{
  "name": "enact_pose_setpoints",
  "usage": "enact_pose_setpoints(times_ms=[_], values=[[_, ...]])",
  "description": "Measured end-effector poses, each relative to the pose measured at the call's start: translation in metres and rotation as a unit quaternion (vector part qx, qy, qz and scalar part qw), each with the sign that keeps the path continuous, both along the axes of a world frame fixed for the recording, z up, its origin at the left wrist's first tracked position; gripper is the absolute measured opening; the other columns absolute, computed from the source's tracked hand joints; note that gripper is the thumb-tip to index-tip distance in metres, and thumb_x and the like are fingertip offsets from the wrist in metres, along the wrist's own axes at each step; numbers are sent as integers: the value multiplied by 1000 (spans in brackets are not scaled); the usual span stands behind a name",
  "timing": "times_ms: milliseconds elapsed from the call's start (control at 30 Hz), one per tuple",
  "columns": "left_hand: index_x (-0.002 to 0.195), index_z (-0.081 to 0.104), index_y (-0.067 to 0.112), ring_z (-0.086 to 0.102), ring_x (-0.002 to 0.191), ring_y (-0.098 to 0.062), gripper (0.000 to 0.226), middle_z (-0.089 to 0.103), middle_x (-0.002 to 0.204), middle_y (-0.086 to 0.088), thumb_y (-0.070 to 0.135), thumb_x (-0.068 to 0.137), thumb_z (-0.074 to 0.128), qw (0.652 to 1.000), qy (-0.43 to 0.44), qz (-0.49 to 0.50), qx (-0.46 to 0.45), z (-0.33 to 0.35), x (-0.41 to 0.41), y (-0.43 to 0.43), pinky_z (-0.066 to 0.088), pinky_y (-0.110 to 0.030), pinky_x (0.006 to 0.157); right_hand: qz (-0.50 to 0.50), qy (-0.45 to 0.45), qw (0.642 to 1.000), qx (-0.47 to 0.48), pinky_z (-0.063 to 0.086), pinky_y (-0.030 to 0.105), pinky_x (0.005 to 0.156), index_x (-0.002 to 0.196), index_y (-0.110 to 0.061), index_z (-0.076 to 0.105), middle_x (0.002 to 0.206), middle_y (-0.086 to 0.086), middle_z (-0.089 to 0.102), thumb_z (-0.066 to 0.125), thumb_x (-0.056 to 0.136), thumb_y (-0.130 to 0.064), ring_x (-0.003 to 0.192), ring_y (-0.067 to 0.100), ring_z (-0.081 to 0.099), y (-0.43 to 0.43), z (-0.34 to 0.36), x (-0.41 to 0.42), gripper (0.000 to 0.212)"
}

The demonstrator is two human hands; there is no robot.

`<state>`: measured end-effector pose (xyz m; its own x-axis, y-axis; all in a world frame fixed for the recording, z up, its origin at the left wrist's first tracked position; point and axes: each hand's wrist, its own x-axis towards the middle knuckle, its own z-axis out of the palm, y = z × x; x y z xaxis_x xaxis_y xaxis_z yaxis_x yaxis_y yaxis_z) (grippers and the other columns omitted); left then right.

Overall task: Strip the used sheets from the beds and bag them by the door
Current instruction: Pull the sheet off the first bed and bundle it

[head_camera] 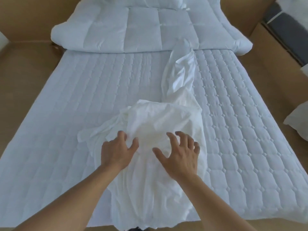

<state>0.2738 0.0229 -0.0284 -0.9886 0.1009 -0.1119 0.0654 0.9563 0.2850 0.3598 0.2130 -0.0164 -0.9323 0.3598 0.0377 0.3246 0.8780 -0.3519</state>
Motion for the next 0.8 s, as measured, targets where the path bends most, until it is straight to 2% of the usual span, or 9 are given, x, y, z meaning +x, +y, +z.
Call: enact_pose_setpoints(times_ms=[67,167,300,400,467,533,667,733,800], values=[[140,37,16,40,135,-34,87,44,146,-11,80,80,36,997,27,57,41,1,-29,3,38,-56,101,-23,-17,999,-36,10,58,115,152,-43,11,162,-2,6,24,71,-93,150,25,-5,16,4,-35,96],[154,-6,38,-5,151,-35,117,-4,165,-3,100,59,23,987,-90,113,63,-7,-73,11,19,-69,109,-65,-85,992,-66,10,67,112,151,-43,-15,163,-5,-17,27,59,-100,149,26,-23,42,-3,-90,116],[147,-24,47,-15,150,-37,125,-21,164,-2,106,45,17,985,-152,57,61,-29,-111,44,11,-70,111,-130,-171,971,-104,13,71,109,149,-42,-22,162,-3,-24,51,48,-97,148,33,-21,63,-27,-145,136],[143,-32,43,-18,149,-37,121,-23,163,-5,97,58,35,990,-135,35,29,-45,-137,77,9,-65,112,-157,-230,945,-169,17,69,111,148,-42,-22,163,-1,-22,63,47,-89,150,35,-12,63,-57,-158,140],[140,-37,42,-20,148,-38,121,-26,161,-7,81,70,54,995,-94,-5,-9,-62,-152,80,10,-66,112,-157,-260,937,-171,22,63,111,148,-41,-16,164,1,-8,62,45,-87,149,35,4,53,-79,-155,138],[142,-35,44,-21,147,-39,118,-27,161,-8,72,76,58,988,-124,-67,-65,-86,-159,70,8,-66,113,-133,-280,943,-120,27,57,109,147,-39,-9,160,2,11,54,45,-90,145,32,16,38,-98,-148,131],[148,0,55,-18,148,-37,94,-18,162,0,76,71,50,952,-259,-116,-115,-115,-158,56,13,-66,112,-92,-286,951,-75,29,48,96,145,-37,15,142,-2,37,47,41,-93,132,27,32,43,-101,-151,123],[142,18,54,1,145,-40,94,3,158,-3,73,60,59,949,-270,-121,-110,-107,-171,61,23,-65,108,-82,-235,968,-34,29,46,97,144,-35,28,137,-3,41,45,42,-95,129,25,33,57,-93,-162,119],[140,24,50,20,138,-38,102,20,148,-4,70,51,68,948,-276,-116,-108,-97,-185,66,34,-59,104,-78,-156,985,-8,24,52,109,147,-35,22,151,-3,27,46,46,-95,140,24,19,71,-88,-177,121]])
